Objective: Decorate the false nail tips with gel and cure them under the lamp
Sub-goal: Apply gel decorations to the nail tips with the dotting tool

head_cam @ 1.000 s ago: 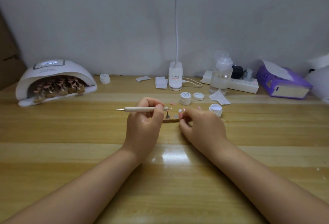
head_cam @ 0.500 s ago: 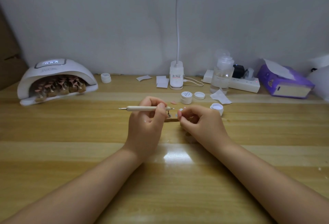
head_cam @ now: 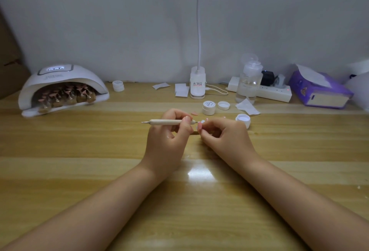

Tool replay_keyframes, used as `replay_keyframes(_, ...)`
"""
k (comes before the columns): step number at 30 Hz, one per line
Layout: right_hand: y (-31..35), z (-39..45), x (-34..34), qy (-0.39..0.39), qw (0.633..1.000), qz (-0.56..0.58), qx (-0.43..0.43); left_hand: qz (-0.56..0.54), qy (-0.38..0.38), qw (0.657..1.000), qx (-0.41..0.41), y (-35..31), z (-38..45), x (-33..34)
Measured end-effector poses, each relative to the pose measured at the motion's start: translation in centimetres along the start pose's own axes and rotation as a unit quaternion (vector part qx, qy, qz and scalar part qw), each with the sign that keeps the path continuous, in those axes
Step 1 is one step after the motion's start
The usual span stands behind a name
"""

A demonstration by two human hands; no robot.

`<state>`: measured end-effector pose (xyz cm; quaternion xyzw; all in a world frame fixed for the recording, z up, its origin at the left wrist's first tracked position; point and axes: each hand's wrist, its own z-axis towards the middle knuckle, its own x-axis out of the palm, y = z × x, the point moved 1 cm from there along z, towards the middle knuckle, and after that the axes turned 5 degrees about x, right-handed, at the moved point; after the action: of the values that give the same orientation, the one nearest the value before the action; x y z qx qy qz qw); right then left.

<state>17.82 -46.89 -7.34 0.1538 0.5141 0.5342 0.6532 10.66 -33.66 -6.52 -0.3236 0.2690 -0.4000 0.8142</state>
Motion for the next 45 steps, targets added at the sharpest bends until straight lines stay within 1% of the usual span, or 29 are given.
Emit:
replay_keyframes(26,-0.01,-0.13,0.11,-0.019,0.999,-0.002,-0.029,0.003,-0.001,1.0,-0.011,0.21,-0.03,0.17)
replay_keyframes(45,0.0,-0.1,0.04,-0.019,0.999,-0.017,-0.048,0.01,-0.003,1.0,-0.015,0.2,-0.01,0.18)
